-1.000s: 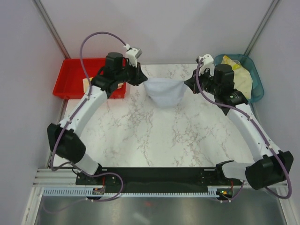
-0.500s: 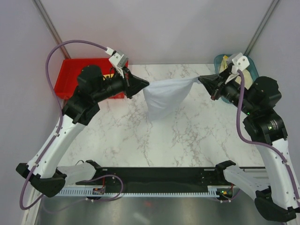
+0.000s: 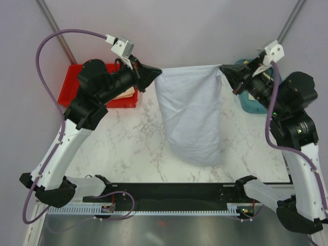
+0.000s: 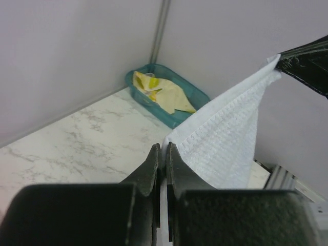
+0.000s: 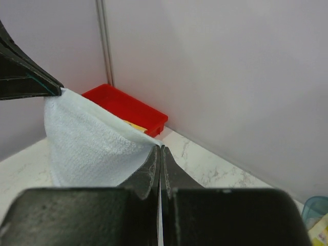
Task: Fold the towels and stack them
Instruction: Flatten out the crumpled towel, then fold the towel
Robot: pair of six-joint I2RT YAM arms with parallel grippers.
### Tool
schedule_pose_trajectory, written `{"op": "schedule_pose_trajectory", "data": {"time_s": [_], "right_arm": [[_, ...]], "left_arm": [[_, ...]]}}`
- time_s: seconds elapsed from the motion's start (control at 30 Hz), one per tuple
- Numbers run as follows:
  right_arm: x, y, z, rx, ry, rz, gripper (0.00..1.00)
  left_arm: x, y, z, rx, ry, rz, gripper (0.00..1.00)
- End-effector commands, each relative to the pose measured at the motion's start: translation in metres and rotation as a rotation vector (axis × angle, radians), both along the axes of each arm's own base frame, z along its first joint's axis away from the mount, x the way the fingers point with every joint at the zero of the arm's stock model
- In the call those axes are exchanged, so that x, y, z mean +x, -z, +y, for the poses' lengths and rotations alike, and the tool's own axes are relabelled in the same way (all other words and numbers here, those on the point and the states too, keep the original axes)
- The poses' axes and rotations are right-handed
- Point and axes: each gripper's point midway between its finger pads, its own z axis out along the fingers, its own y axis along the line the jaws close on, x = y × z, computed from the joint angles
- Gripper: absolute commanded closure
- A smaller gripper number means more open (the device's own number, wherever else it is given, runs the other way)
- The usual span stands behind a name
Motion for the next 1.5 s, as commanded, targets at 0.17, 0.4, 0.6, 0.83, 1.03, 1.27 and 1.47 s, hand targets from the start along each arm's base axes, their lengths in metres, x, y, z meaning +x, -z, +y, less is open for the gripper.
{"op": "schedule_pose_trajectory", "data": {"time_s": [0.17, 0.4, 0.6, 0.83, 1.03, 1.27, 1.47], "right_arm": [[0.141, 0.081, 0.012, -0.114, 0.144, 0.156, 1.0], [0.231, 0.178, 0.021, -0.15, 0.09, 0.239, 1.0], [0.294, 0.249, 0.016, -0.246, 0.047, 0.291, 1.0], [0.304, 0.294, 0.013, -0.363, -0.021, 0.316, 1.0], [0.285, 0.311, 0.007, -0.439, -0.034, 0.328, 1.0], [0.24, 0.308, -0.004, -0.415, -0.001, 0.375, 1.0], [0.186, 0.34, 0.007, -0.334, -0.043, 0.55, 1.0]], "left_arm": [[0.142, 0.096, 0.003, 0.21, -0.306, 0.158, 0.98], [0.247, 0.149, -0.004, 0.216, -0.309, 0.136, 0.98], [0.308, 0.208, 0.003, 0.242, -0.256, 0.152, 0.98], [0.296, 0.254, -0.005, 0.335, -0.094, 0.13, 0.98], [0.26, 0.265, -0.006, 0.346, -0.008, 0.164, 0.98], [0.208, 0.282, 0.002, 0.37, 0.029, 0.214, 0.98], [0.153, 0.315, 0.003, 0.404, 0.065, 0.296, 0.98]]}}
